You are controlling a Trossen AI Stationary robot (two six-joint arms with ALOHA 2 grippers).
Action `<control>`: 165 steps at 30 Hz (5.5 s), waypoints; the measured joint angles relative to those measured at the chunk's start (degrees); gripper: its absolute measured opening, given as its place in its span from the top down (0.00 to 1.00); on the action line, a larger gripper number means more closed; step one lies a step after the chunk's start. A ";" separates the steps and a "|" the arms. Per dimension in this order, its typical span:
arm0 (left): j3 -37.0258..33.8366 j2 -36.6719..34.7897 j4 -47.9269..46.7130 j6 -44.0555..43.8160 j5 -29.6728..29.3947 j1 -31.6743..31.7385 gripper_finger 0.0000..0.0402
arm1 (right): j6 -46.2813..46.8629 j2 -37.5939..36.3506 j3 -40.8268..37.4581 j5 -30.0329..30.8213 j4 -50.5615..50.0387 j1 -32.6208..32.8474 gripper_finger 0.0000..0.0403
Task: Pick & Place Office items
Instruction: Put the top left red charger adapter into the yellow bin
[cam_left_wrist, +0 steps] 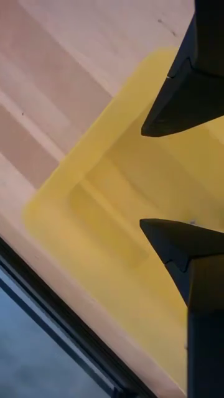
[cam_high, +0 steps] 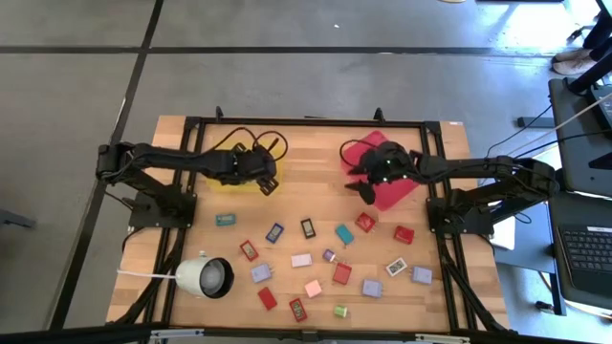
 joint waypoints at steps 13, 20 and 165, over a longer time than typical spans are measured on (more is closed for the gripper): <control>0.00 -0.02 0.00 -0.95 -0.88 -2.39 0.44 | 4.32 0.02 -0.01 0.41 -10.96 11.11 0.35; 0.00 -0.02 -0.02 -1.01 -1.31 -2.39 0.44 | 18.77 0.02 1.05 6.54 -12.33 18.83 0.27; 0.00 0.00 51.01 2.77 7.01 -10.81 0.59 | -38.31 25.79 42.80 72.12 -15.84 31.86 0.44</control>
